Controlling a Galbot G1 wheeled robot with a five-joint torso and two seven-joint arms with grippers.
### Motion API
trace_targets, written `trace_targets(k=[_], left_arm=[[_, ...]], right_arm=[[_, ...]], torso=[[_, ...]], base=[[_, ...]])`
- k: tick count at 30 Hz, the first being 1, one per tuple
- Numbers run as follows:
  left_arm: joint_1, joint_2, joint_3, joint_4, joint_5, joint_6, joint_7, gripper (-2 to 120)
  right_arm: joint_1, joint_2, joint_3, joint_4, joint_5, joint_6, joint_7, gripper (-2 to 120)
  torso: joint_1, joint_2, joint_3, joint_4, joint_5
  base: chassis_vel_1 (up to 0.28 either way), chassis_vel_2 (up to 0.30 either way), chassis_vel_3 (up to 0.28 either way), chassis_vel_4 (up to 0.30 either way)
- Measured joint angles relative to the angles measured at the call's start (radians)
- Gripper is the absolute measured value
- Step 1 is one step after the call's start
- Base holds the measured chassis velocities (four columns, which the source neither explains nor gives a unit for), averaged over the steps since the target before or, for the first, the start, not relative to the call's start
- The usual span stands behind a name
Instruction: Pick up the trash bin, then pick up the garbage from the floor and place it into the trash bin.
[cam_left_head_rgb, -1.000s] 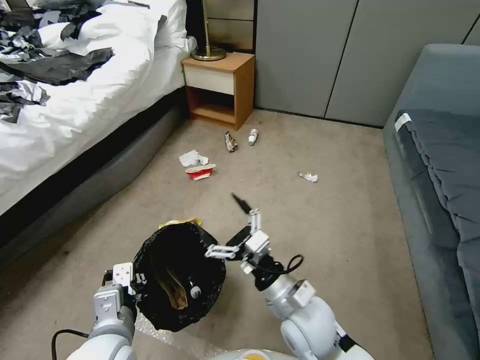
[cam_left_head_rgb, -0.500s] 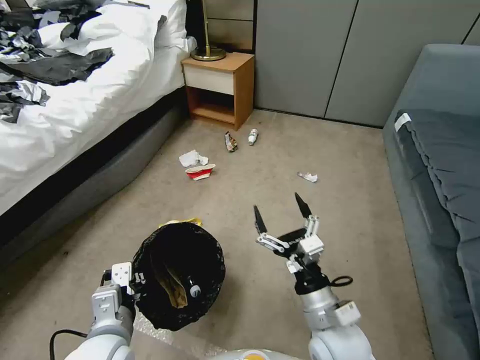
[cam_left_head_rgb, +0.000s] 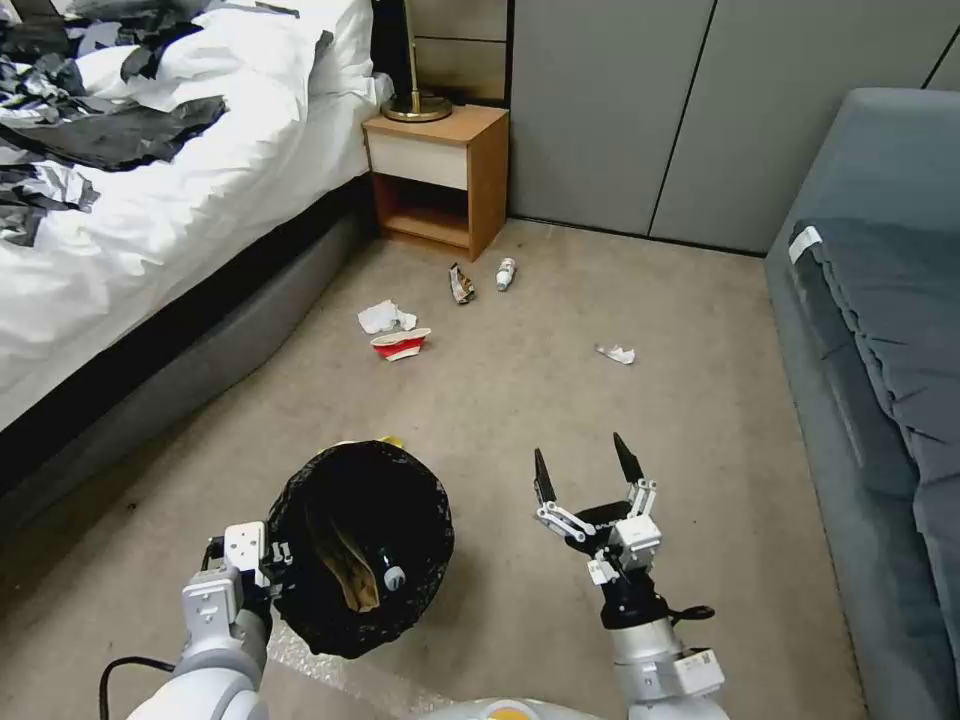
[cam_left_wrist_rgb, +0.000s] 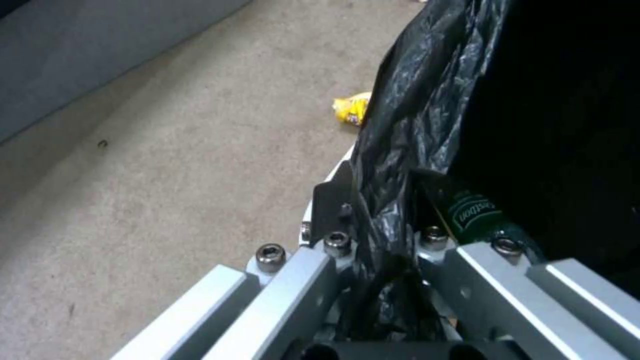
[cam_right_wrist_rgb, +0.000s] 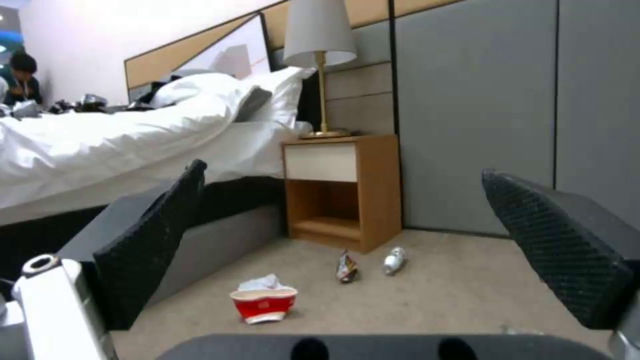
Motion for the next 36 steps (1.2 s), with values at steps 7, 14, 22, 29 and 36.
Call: trace_targets(k=[7,14,22,29,36], left_arm=[[-0.001,0.002,0.0,-0.001,-0.002,-0.005,0.007,1],[-0.003,0.002,0.003,-0.001,-0.002,-0.005,0.007,1],[-0.003,0.002,0.006,-0.001,-0.002,-0.004,0.007,1],[-0.005,0.003,0.009,-0.001,0.0,-0.003,0.007,1],[-0.003,0.003,0.009,0.0,0.005,-0.003,0.011,1]], right_arm=[[-0.011,0.007,0.014,-0.032,-0.004,0.019,0.0,100],[-0.006,0.008,0.017,-0.034,-0.006,0.019,-0.003,100],[0.004,0.009,0.018,-0.03,-0.006,0.013,-0.003,100],[0.008,0.01,0.025,-0.018,-0.002,0.009,-0.003,100],[0.016,0.011,0.026,-0.011,0.0,0.003,-0.003,100]], torso=[[0.0,0.0,0.0,-0.0006,0.0013],[0.0,0.0,0.0,-0.001,0.003],[0.0,0.0,0.0,-0.0005,0.0039],[0.0,0.0,0.0,-0.0002,0.0048],[0.0,0.0,0.0,-0.0004,0.0041]], base=[[0.0,0.0,0.0,0.0],[0.0,0.0,0.0,0.0],[0.0,0.0,0.0,0.0],[0.0,0.0,0.0,0.0],[0.0,0.0,0.0,0.0]])
